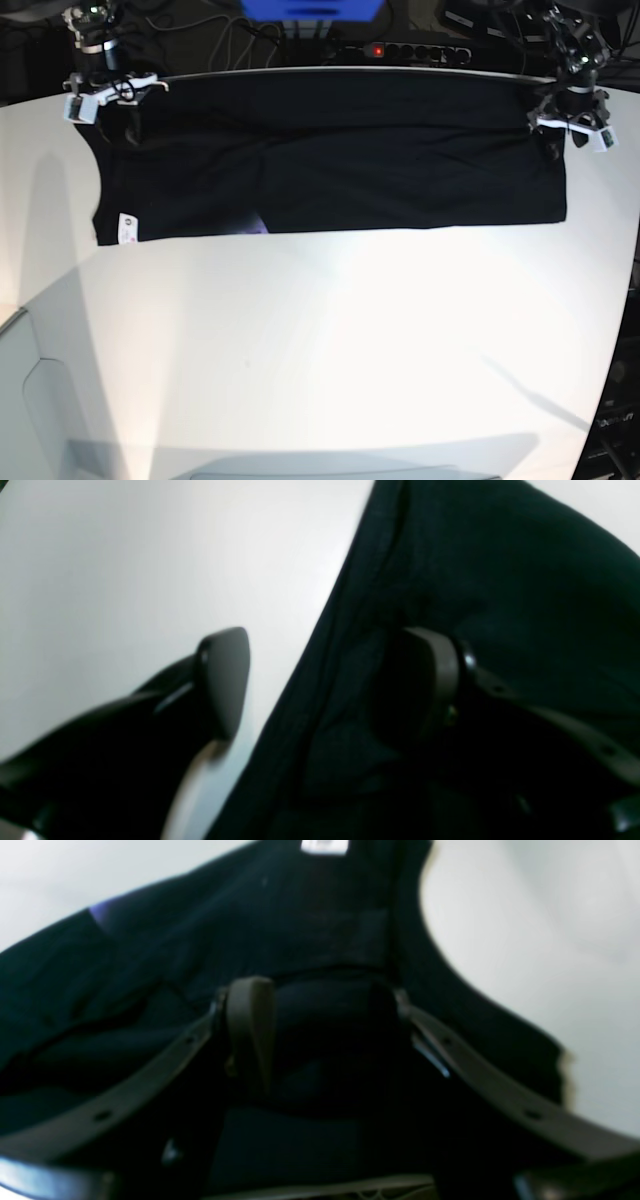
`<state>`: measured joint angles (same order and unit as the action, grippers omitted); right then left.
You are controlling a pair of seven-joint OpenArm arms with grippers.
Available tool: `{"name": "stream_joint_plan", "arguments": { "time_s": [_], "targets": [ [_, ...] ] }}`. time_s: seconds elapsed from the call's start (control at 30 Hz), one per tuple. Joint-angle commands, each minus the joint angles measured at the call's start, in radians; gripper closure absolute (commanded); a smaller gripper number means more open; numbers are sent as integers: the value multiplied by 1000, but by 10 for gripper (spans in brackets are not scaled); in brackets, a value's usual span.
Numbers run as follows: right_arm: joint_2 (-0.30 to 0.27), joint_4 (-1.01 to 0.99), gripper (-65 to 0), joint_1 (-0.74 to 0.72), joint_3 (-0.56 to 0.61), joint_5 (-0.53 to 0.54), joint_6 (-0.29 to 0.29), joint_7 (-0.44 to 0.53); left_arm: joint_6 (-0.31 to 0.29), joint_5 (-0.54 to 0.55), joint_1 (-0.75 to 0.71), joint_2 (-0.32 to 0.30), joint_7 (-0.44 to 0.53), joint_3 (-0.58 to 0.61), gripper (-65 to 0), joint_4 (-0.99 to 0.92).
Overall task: Fold the T-shirt properly
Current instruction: 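Grasp the shirt corner nearest the left gripper with the left gripper, then fold the held end over toward the right gripper with the left gripper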
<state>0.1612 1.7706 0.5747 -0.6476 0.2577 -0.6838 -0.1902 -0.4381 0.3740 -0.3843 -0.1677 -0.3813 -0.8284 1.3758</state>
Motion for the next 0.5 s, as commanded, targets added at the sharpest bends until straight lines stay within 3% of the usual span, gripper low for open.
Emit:
{"name": "stream_joint_plan", "arguments": {
  "time_s": [0.0,0.17,0.27,0.37,0.43,0.47],
  "targets": [
    [-4,10,-310,5,2,-5,-14,27,-5,-11,-9,3,-72,7,-368,-6],
    [-4,-7,-310,3,30,-44,-14,27,-5,-11,15,6,-72,5,-160,-6],
    [-4,-8,-310,1,28,-44,-14,27,-18,-11,17,6,-72,7,-142,0],
    [-4,-25,-310,-3,28,-44,-14,27,-97,-14,18,4,-74,5,-119,14],
    [-4,-53,-310,-5,28,-44,-14,27,-104,-20,18,7,-74,5,-12,43],
    [-4,-67,-310,-8,28,-44,-14,27,-103,-20,18,7,-75,7,0,57]
  ]
}}
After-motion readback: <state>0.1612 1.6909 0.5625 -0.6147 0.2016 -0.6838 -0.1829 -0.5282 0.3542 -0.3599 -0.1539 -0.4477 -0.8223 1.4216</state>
